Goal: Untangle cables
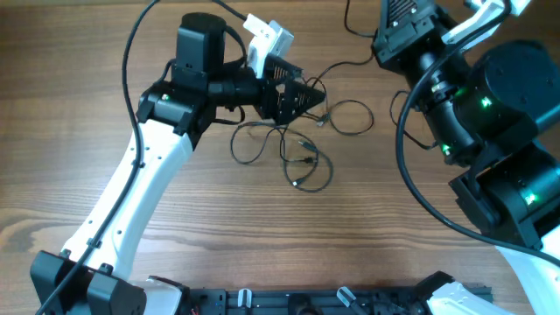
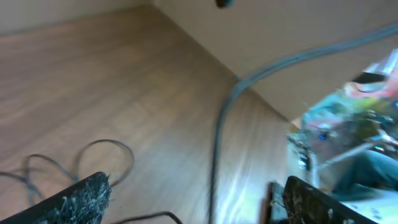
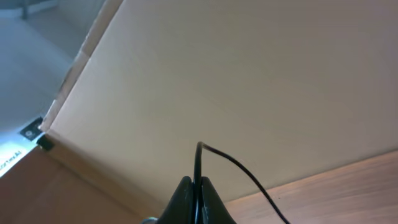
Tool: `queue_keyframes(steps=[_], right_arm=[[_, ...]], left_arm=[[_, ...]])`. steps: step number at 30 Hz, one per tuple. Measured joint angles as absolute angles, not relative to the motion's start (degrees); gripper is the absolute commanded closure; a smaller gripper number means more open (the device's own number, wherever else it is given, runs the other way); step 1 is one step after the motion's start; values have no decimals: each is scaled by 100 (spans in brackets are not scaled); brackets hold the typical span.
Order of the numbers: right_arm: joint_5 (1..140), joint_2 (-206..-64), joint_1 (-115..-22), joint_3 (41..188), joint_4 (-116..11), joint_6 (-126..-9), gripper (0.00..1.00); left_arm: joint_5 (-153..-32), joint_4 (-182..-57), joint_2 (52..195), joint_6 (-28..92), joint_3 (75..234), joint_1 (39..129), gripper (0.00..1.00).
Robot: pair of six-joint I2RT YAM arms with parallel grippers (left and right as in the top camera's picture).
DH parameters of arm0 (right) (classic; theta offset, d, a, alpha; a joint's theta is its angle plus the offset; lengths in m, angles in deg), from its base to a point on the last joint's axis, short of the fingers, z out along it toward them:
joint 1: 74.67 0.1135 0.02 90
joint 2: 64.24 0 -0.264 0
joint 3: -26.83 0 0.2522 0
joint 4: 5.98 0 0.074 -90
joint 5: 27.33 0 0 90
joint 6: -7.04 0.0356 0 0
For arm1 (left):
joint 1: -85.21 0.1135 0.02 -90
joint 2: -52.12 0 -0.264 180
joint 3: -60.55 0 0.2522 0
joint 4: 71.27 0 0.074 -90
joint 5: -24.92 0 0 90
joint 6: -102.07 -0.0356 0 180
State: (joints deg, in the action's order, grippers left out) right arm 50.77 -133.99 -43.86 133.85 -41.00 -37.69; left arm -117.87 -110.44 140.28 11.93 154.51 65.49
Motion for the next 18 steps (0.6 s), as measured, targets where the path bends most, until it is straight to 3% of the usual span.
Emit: queue_keyframes(steps=[4, 6, 9, 11, 18], right_arm=[[5302, -13399, -4386, 13385, -4135, -3627, 96], [5351, -13399, -4386, 13385, -4137, -3581, 96], [5368, -13399, -4386, 13385, -4150, -3537, 96], [5368, -13399, -4386, 13385, -4163, -3522, 96], [4811, -13399, -4386, 13385, -4500, -3519, 96]], left_arm=[[-11311, -10963, 14028, 1188, 15451, 6520, 19], [-11293, -10971, 14028, 1195, 15451, 6411, 43], [-11293, -10987, 14028, 1127, 15451, 6053, 68], [-11287, -10989, 14028, 1101, 15451, 6009, 78], [-11289, -10989, 14028, 1125, 15451, 6009, 79]])
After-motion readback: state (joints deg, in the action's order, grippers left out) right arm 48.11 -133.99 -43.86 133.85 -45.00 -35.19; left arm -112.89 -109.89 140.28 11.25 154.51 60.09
